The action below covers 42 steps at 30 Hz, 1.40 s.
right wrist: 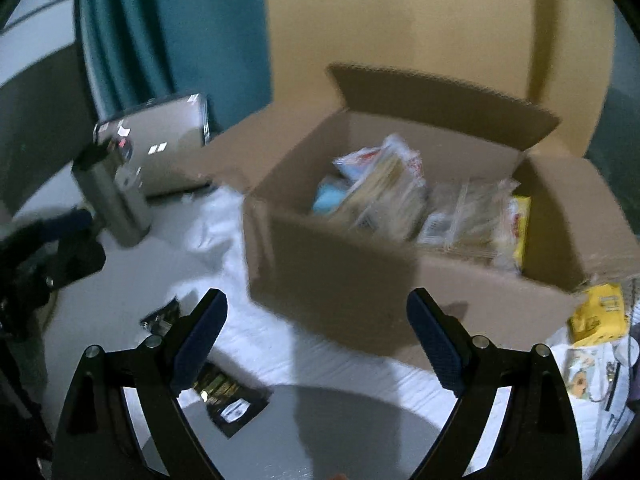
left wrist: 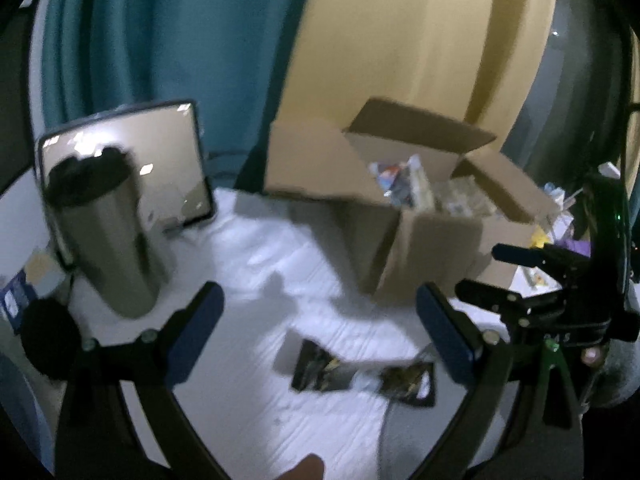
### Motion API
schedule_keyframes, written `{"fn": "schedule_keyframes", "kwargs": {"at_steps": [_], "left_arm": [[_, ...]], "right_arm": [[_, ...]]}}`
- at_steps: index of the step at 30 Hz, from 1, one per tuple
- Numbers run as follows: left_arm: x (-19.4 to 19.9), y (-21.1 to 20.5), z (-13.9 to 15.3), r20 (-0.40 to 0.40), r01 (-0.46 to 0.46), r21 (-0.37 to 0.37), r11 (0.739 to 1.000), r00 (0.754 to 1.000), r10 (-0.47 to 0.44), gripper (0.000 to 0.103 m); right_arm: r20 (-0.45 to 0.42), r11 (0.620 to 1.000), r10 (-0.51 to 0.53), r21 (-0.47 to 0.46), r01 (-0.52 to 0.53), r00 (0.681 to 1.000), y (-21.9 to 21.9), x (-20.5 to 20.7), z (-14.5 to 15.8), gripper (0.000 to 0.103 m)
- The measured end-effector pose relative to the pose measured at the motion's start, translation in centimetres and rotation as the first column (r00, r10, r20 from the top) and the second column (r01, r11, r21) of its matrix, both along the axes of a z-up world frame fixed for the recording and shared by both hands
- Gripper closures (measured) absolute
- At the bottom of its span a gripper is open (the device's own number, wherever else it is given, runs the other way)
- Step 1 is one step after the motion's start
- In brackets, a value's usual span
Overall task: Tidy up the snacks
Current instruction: 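Lower the right tool to the turntable and grasp the black-and-gold bag, then carry the black-and-gold bag with the right tool over the box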
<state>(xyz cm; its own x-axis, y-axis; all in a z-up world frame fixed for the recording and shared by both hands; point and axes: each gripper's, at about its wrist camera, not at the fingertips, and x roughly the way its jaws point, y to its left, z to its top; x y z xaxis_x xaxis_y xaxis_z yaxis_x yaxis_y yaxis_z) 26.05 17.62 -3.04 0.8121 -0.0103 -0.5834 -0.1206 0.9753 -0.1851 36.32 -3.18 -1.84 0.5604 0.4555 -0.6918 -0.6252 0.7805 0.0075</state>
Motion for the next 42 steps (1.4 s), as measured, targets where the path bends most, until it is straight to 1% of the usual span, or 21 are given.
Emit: {"fn": "schedule_keyframes", "kwargs": {"at_steps": [5, 10, 15, 20, 21, 22, 23, 24, 25, 28, 31, 34, 42], "left_arm": [[-1.9, 2.1, -2.7, -0.045, -0.037, -0.039, 0.999, 0.998, 0.035, 0.005], [-3.6, 3.6, -5.3, -0.091, -0.065, -0.055, 0.996, 0.994, 0.060, 0.005], [-5.0, 4.9, -7.1, -0.123, -0.099, -0.075, 0.992, 0.988, 0.089, 0.005], [-5.6, 5.1, -8.4, -0.154, -0.118, -0.087, 0.989, 0.983, 0.103, 0.005], [-5.7, 5.1, -8.5, -0.159, -0.119, -0.086, 0.989, 0.982, 0.104, 0.005], [-5.7, 4.9, -8.5, -0.161, -0.118, -0.086, 0.989, 0.981, 0.103, 0.005], [-5.7, 4.8, -8.5, -0.164, -0.117, -0.084, 0.990, 0.981, 0.102, 0.005], [-5.7, 4.5, -8.5, -0.166, -0.115, -0.080, 0.990, 0.981, 0.101, 0.005], [-5.6, 4.4, -8.4, -0.166, -0.111, -0.078, 0.991, 0.981, 0.097, 0.005], [-5.4, 3.7, -8.0, -0.162, -0.099, -0.072, 0.993, 0.983, 0.086, 0.005], [-5.2, 2.8, -7.4, -0.150, -0.082, -0.063, 0.995, 0.986, 0.072, 0.005], [-4.9, 1.7, -6.5, -0.132, -0.065, -0.050, 0.997, 0.990, 0.057, 0.005], [-3.7, -1.6, -4.0, -0.081, -0.010, -0.016, 1.000, 0.997, 0.008, 0.005]], "right_arm": [[-0.055, 0.997, 0.060, -0.040, -0.062, 0.997, 2.4, -1.4, -3.1, 0.010], [-0.104, 0.991, 0.111, -0.065, -0.118, 0.988, 4.7, -2.9, -5.9, 0.010], [-0.123, 0.979, 0.159, -0.110, -0.173, 0.980, 6.8, -4.3, -8.1, 0.010], [-0.134, 0.969, 0.170, -0.157, -0.191, 0.976, 7.9, -4.5, -9.9, 0.011], [-0.141, 0.969, 0.171, -0.158, -0.192, 0.975, 8.0, -4.4, -10.1, 0.014], [-0.154, 0.969, 0.175, -0.150, -0.198, 0.972, 8.1, -4.2, -10.4, 0.024], [-0.165, 0.969, 0.184, -0.134, -0.207, 0.969, 8.1, -4.2, -10.5, 0.029], [-0.164, 0.970, 0.187, -0.123, -0.209, 0.968, 7.8, -4.1, -10.4, 0.037], [-0.154, 0.970, 0.188, -0.125, -0.208, 0.970, 7.8, -4.2, -10.2, 0.055], [-0.148, 0.967, 0.207, -0.121, -0.225, 0.967, 7.6, -4.3, -9.7, 0.071], [-0.125, 0.962, 0.236, -0.108, -0.249, 0.964, 7.2, -4.8, -8.9, 0.075], [-0.096, 0.962, 0.246, -0.097, -0.255, 0.964, 6.5, -5.4, -7.6, 0.075], [-0.039, 0.975, 0.218, -0.046, -0.219, 0.975, 3.3, -5.3, -4.2, 0.075]]}}
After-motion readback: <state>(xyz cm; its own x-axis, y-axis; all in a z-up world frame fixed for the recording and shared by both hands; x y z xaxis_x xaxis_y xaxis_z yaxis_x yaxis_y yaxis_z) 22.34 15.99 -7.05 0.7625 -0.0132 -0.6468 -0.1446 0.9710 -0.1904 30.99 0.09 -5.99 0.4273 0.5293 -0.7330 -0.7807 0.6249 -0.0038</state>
